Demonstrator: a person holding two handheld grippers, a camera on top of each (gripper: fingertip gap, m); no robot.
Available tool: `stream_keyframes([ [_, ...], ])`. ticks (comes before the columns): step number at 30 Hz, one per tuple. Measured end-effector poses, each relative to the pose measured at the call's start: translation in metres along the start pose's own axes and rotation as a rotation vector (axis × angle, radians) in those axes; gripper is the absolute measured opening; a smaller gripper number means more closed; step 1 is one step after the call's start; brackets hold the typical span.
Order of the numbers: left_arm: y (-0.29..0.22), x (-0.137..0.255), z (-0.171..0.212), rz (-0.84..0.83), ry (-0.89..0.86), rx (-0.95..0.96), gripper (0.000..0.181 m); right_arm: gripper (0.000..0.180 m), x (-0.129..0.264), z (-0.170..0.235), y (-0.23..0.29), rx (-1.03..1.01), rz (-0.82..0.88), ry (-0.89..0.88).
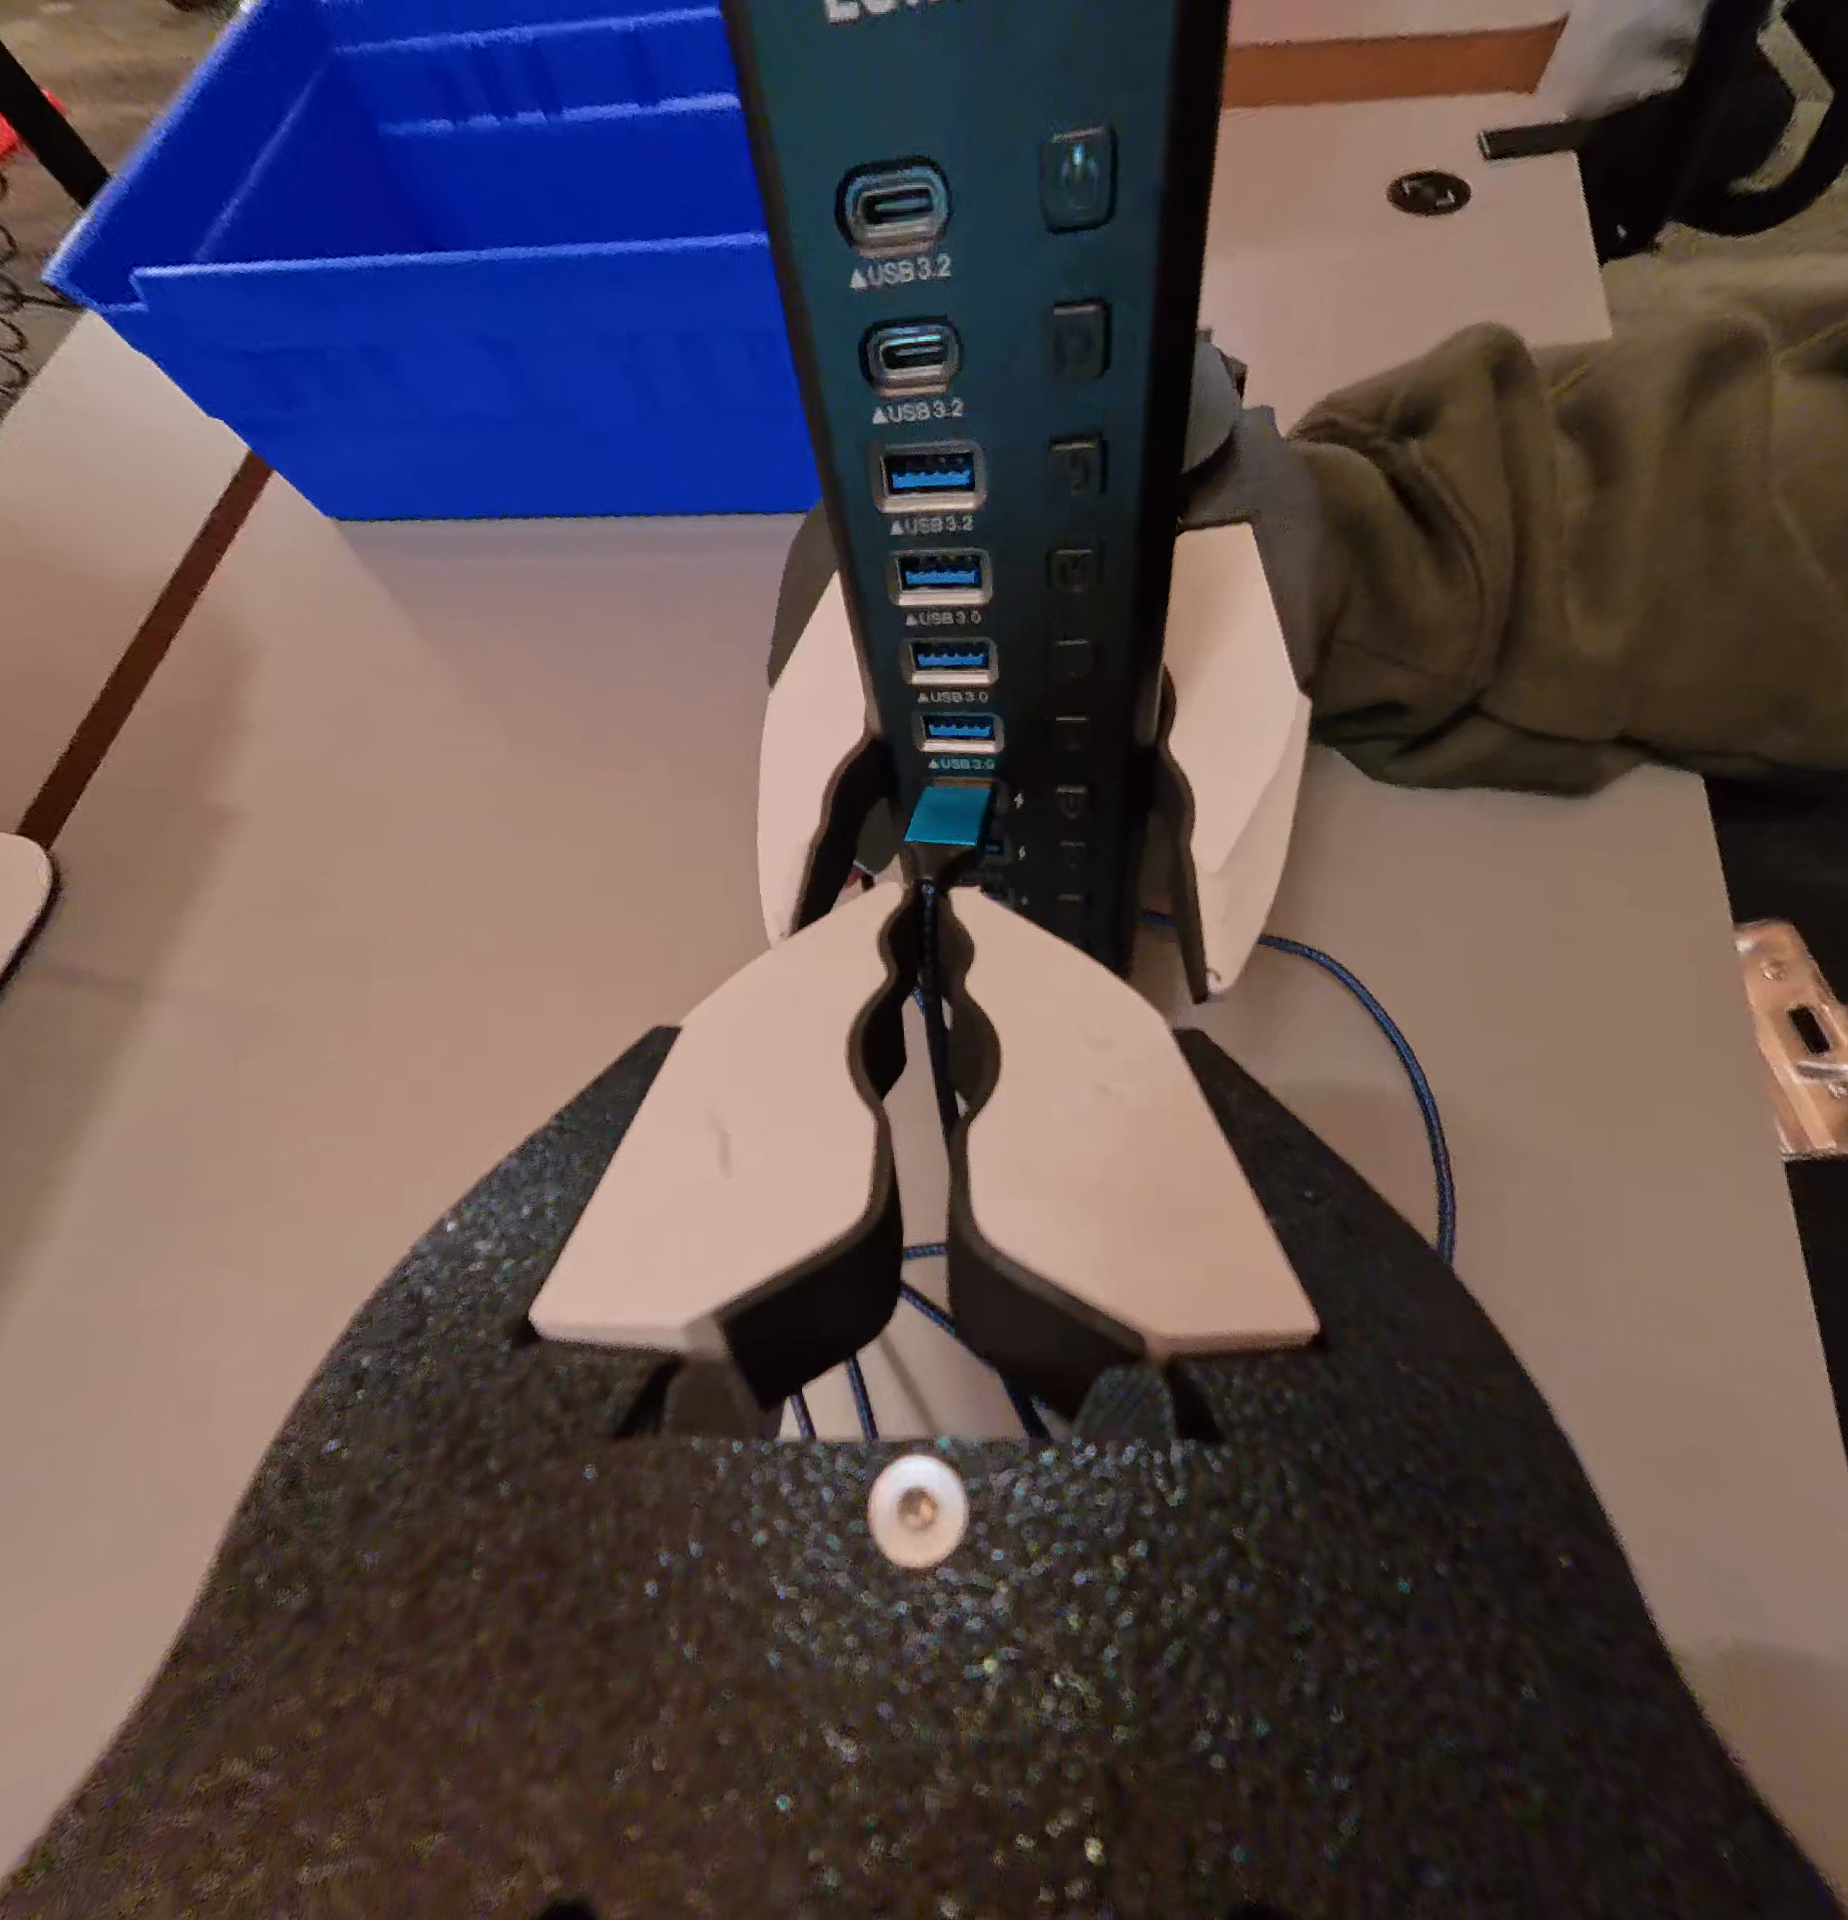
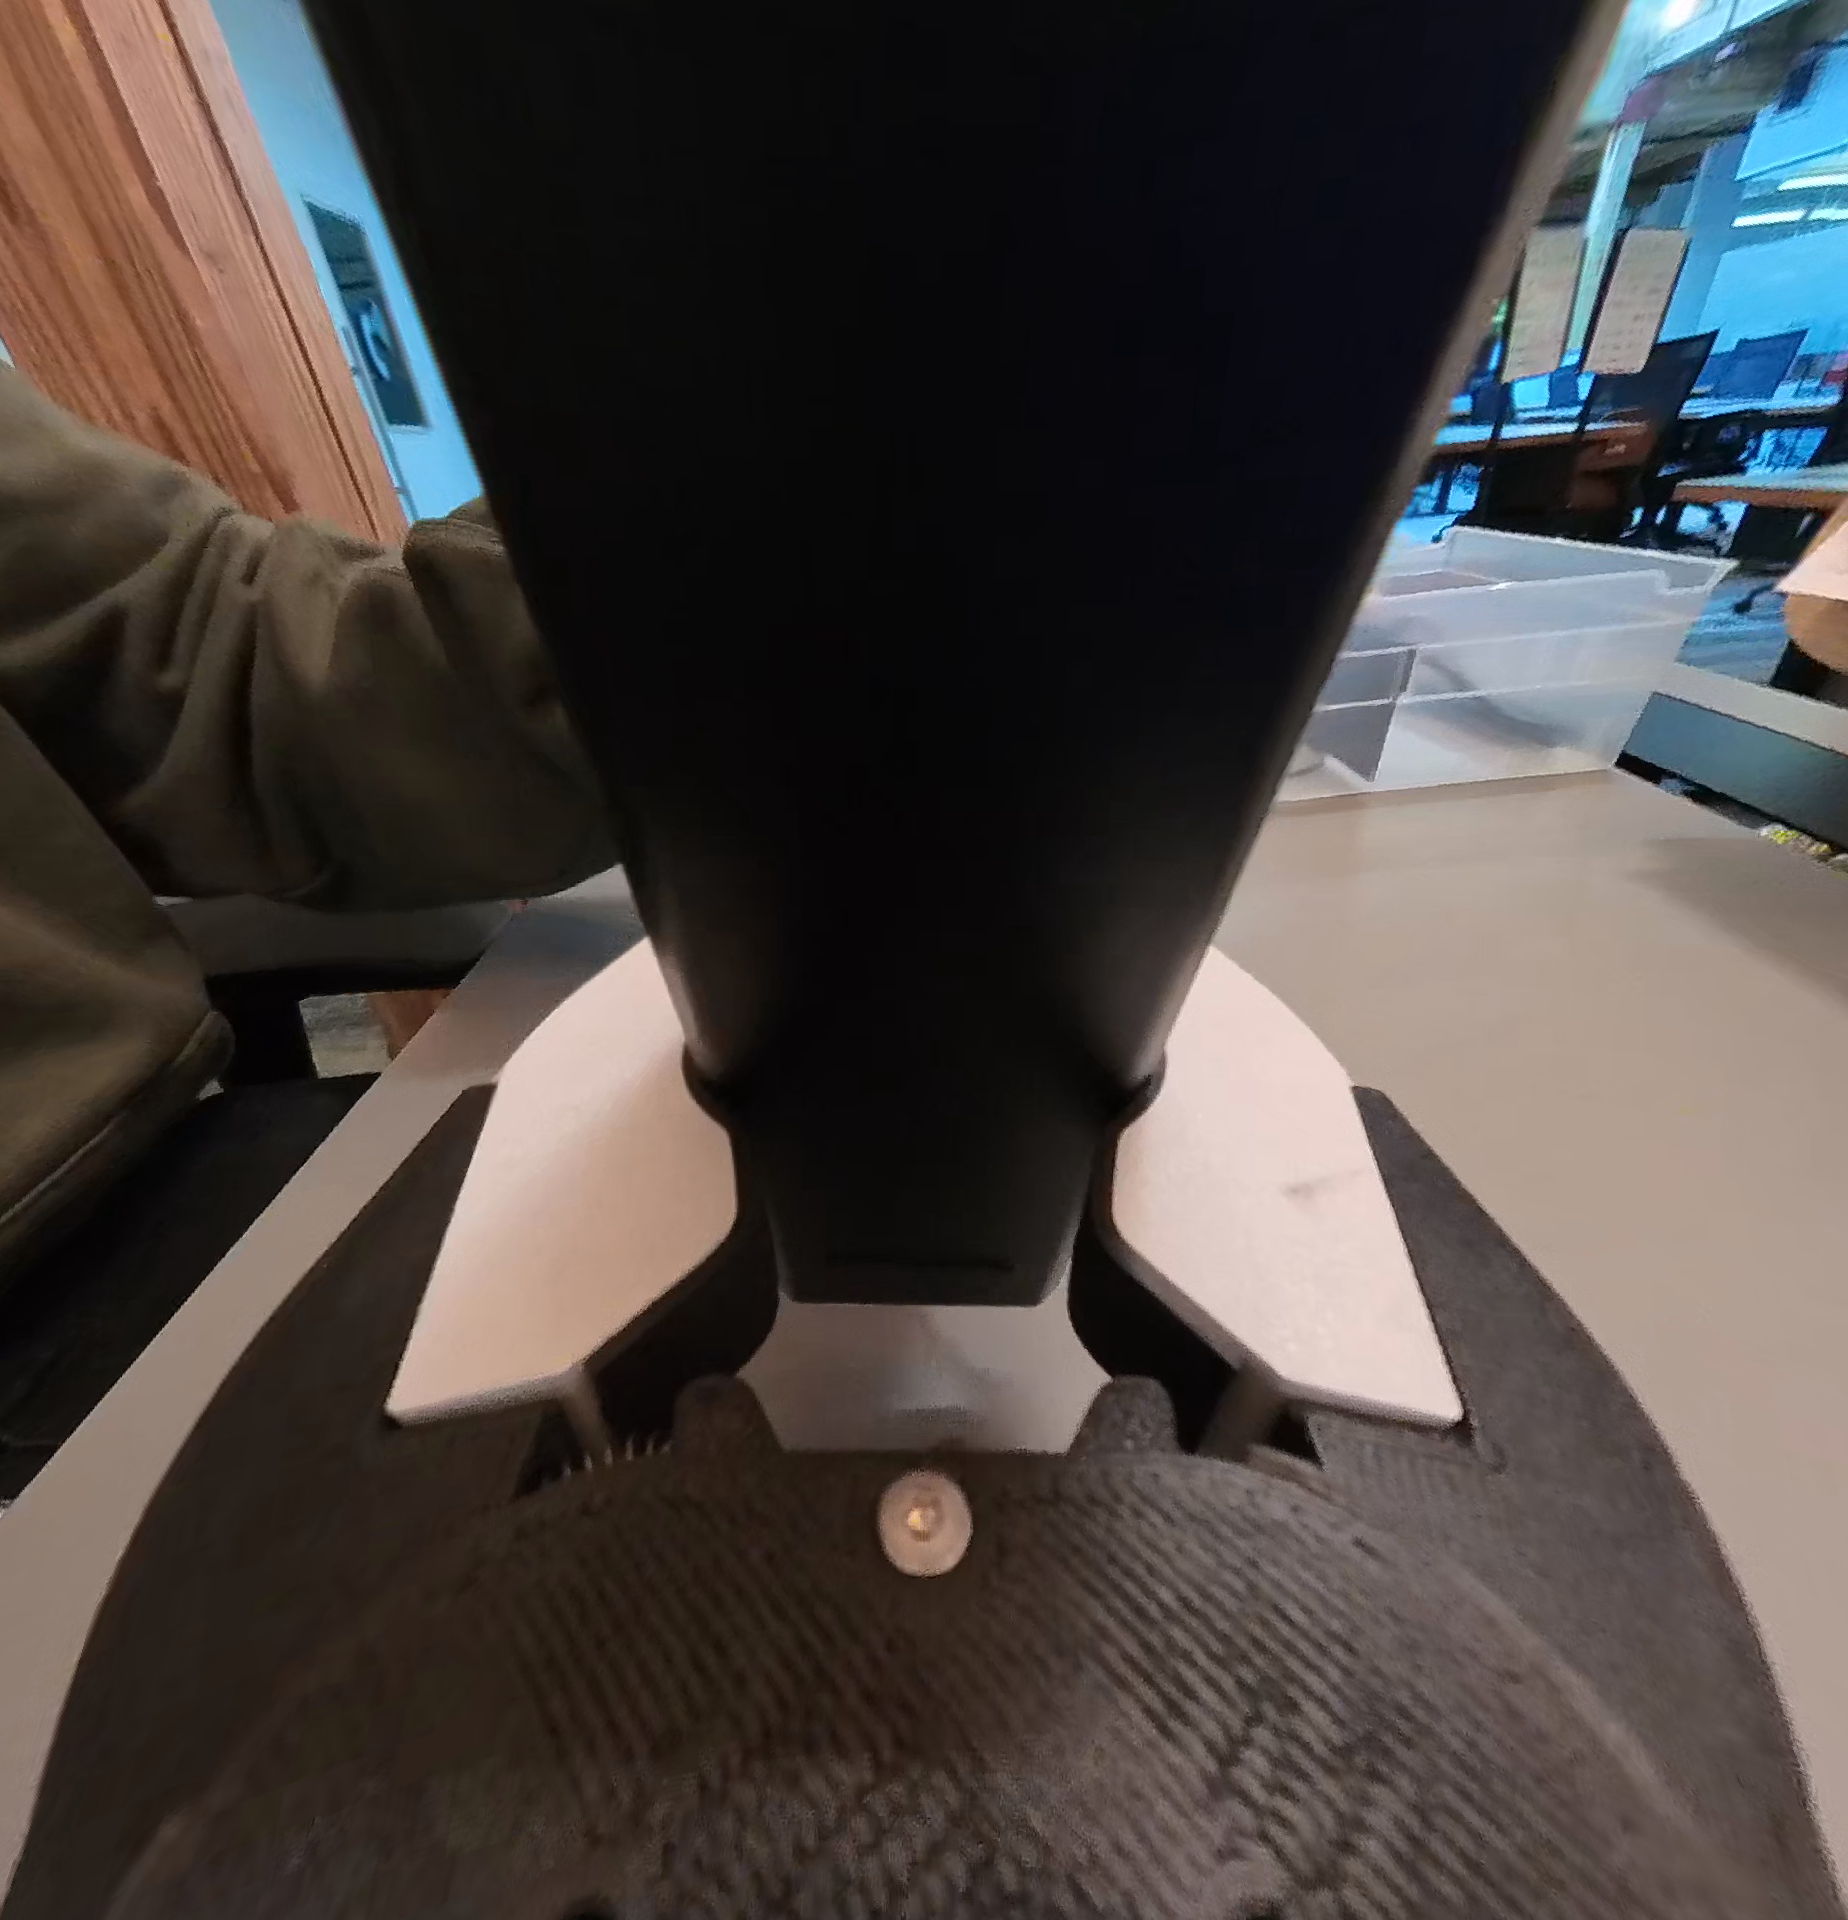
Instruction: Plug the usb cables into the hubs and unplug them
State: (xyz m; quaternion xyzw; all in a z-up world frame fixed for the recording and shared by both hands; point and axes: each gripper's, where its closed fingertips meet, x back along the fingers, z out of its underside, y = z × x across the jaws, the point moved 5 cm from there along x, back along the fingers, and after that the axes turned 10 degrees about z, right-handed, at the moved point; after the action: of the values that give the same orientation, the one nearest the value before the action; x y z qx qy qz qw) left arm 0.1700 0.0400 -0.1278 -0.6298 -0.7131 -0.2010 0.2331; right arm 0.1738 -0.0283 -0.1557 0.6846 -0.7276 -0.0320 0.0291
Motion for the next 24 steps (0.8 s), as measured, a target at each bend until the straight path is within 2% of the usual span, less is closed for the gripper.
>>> stream_keyframes([
  [9, -0.004, 0.001, 0.009, 0.019, -0.237, 0.114, 0.004, 0.071, 0.0, 0.0, 0.003, 0.001, -0.035, 0.002],
  [12, -0.006, 0.001, 0.01, 0.0, -0.245, 0.1, 0.011, 0.071, 0.0, 0.0, 0.006, 0.034, -0.031, -0.004],
  [19, -0.015, 0.003, 0.01, 0.064, -0.186, 0.061, 0.004, 0.071, -0.001, 0.003, 0.013, 0.098, -0.044, 0.014],
  [21, -0.019, 0.004, 0.007, 0.091, -0.222, 0.054, 0.019, 0.071, -0.003, 0.004, 0.015, 0.112, -0.048, 0.028],
  [24, -0.021, 0.001, 0.005, 0.057, -0.215, 0.029, 0.012, 0.071, -0.005, 0.006, 0.018, 0.141, -0.056, 0.05],
])
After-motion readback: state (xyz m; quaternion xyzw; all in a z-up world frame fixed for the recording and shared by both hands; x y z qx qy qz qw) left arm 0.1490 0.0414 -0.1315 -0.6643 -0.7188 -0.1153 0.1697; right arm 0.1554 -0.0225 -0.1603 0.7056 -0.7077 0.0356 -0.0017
